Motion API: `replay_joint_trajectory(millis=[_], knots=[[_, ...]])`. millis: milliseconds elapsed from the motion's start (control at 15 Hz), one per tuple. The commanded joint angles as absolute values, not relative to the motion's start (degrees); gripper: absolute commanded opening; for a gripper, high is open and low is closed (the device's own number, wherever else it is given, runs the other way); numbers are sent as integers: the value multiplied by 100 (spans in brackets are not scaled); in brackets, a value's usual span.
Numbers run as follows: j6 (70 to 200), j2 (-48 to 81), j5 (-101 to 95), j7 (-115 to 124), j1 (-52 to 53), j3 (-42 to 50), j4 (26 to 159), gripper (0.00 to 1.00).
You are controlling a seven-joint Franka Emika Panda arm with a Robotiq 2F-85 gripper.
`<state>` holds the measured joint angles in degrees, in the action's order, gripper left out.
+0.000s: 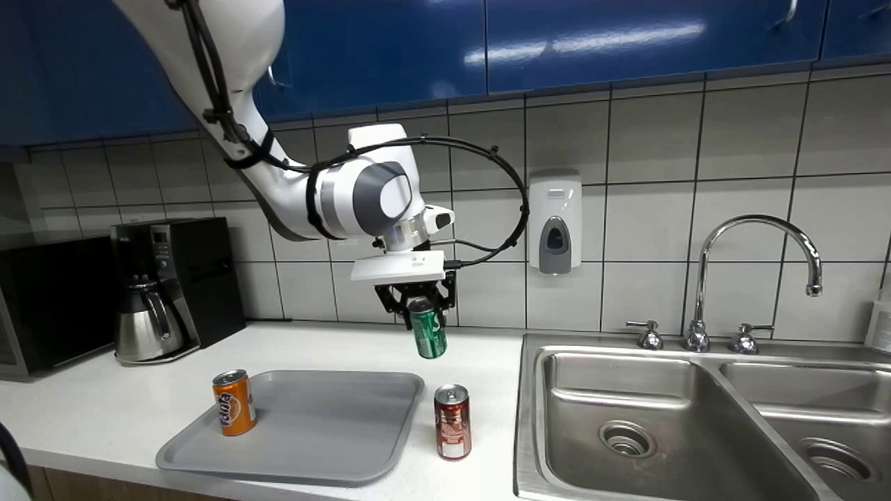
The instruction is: Remove the cans from the grey tray.
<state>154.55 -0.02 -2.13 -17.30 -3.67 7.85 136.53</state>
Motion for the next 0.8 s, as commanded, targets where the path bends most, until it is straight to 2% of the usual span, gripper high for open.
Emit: replay_joint_trajectory(millis=[0,733], knots=[[15202,388,-111,-2135,-526,755,13123,38],[15038,1418,-110,-2251,-872,628,12321,38]])
